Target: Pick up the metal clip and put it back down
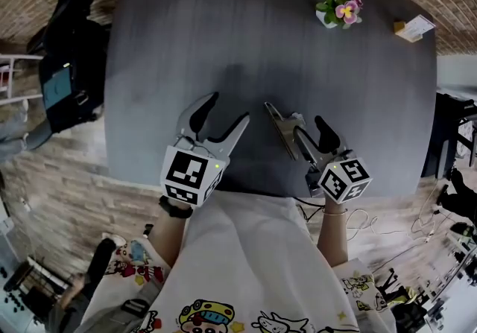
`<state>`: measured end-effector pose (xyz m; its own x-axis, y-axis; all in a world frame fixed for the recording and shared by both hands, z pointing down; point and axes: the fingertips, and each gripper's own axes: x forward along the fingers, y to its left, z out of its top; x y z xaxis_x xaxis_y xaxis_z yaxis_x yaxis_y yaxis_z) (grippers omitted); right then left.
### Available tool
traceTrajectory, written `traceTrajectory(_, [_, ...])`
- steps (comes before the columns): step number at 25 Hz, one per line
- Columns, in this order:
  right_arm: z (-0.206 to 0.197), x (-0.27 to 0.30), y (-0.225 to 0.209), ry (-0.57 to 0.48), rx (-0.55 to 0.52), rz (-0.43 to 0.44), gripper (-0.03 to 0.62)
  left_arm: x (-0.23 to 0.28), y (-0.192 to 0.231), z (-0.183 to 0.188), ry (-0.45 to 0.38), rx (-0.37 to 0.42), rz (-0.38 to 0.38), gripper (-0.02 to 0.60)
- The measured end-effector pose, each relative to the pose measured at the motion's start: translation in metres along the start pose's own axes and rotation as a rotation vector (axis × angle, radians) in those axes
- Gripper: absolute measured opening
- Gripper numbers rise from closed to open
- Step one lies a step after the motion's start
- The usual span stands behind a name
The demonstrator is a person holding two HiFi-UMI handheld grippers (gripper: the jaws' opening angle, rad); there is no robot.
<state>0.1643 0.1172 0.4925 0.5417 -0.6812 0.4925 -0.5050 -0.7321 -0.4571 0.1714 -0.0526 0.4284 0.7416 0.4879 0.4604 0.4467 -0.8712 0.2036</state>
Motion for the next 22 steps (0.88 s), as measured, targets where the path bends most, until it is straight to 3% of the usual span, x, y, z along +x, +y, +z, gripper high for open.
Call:
traceTrajectory(14, [-0.042,0.025,-0.009,0.117,0.079,0.023,0.265,0.024,-0.013,-0.016,0.047,-0.009,-0.065,0.281])
traceTrajectory(22, [-0.043,0.031,-0.006,0.153,0.085,0.066,0.227,0.027,-0.013,-0.020,0.062,-0.012,-0.076,0.279])
